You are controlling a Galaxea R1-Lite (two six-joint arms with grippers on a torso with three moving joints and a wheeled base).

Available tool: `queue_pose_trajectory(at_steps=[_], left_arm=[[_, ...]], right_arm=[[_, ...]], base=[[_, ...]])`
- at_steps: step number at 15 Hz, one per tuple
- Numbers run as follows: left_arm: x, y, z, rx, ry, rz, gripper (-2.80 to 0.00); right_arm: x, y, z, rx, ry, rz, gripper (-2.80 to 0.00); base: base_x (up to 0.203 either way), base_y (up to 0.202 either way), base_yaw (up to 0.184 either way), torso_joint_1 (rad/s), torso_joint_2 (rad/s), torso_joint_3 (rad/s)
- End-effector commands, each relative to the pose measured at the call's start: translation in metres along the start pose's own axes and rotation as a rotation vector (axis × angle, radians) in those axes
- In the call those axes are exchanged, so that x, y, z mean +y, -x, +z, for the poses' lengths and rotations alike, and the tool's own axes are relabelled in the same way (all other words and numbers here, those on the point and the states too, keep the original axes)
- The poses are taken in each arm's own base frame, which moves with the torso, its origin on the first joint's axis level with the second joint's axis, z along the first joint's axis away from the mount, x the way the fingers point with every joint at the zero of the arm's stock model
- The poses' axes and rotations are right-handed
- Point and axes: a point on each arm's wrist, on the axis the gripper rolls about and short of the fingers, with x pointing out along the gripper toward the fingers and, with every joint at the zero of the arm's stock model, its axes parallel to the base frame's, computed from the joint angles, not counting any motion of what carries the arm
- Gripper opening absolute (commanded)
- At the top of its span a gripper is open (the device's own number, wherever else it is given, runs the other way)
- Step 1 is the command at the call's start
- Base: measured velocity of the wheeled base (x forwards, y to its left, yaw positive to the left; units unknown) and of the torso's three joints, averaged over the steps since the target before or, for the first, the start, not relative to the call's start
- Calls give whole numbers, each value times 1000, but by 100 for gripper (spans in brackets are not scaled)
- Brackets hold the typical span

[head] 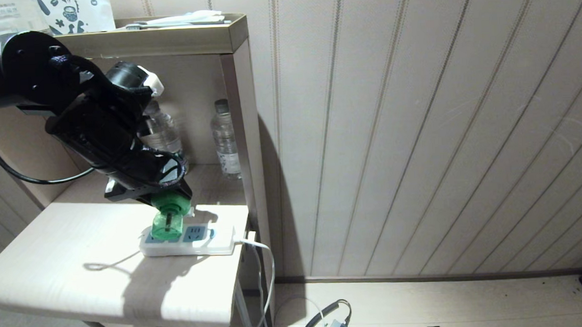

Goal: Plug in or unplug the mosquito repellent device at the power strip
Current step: Insert the plug into the socket

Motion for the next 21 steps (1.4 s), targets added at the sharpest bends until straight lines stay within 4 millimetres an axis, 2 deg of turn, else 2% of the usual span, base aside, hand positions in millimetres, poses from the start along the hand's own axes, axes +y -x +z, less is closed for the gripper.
queue_pose_trajectory(at_steps=[1, 9, 21], left_arm=[[0, 0, -1, 10, 2, 3, -280], [-8, 0, -5, 11, -22, -10, -280], [-11, -1, -11, 59, -39, 7, -280]], right_arm=[[0, 0, 0, 1, 0, 0, -280], [0, 0, 0, 1, 0, 0, -280], [0, 0, 0, 1, 0, 0, -280]], base=[[0, 0, 0, 0, 0, 0], [0, 0, 0, 0, 0, 0], [0, 0, 0, 0, 0, 0]])
